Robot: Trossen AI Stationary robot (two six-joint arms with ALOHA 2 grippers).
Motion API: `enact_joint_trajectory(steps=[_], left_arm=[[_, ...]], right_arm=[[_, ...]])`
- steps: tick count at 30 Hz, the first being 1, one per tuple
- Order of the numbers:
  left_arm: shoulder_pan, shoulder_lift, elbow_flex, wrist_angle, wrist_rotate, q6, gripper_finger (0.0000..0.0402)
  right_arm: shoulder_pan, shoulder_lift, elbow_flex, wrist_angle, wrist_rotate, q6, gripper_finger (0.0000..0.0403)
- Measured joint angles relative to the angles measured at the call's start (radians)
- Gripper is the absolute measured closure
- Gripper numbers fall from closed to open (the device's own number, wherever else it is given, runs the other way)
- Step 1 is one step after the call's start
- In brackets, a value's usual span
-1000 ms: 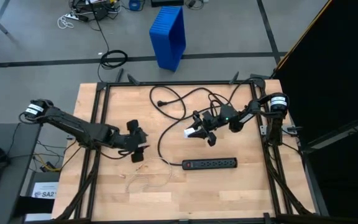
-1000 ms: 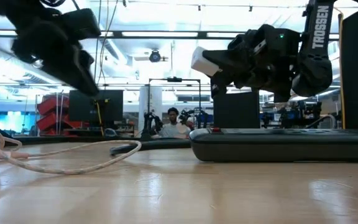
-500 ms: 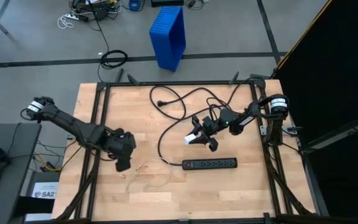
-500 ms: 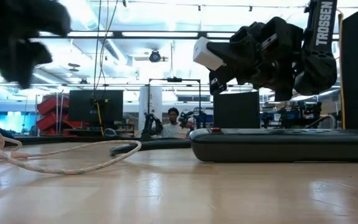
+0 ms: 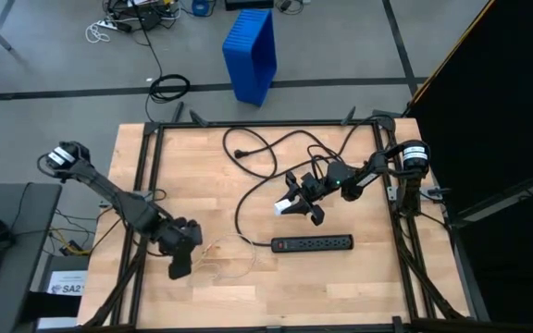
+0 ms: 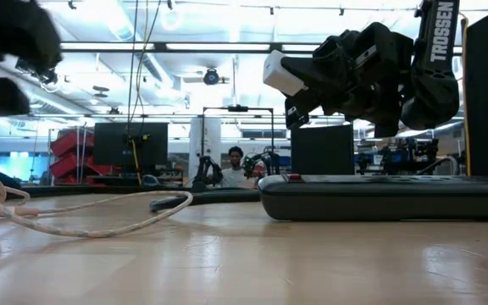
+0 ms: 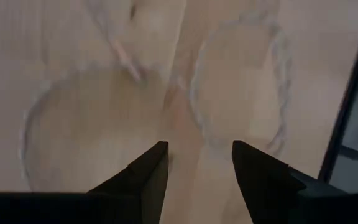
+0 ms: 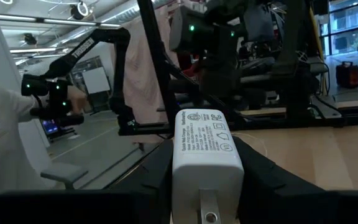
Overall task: Insert USB
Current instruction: Insert the pink charger cable into the white charger adapter
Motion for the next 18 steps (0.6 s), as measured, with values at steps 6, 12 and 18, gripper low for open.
enact_joint_trajectory(steps=[6, 12, 18], left_arm=[[-0.052, 0.004, -0.046, -0.005, 0.008, -0.078, 0.024], [-0.058, 0.023, -0.097, 0.051, 0.014, -0.113, 0.024], [-0.058, 0.07, -0.142, 0.085, 0.068, -0.129, 0.024]], right_arm=[[0.0, 0.0, 0.0, 0.0, 0.0, 0.0, 0.0309], [0.0, 0.0, 0.0, 0.0, 0.0, 0.0, 0.0309], [0.0, 0.0, 0.001, 0.0, 0.0, 0.0, 0.0309]])
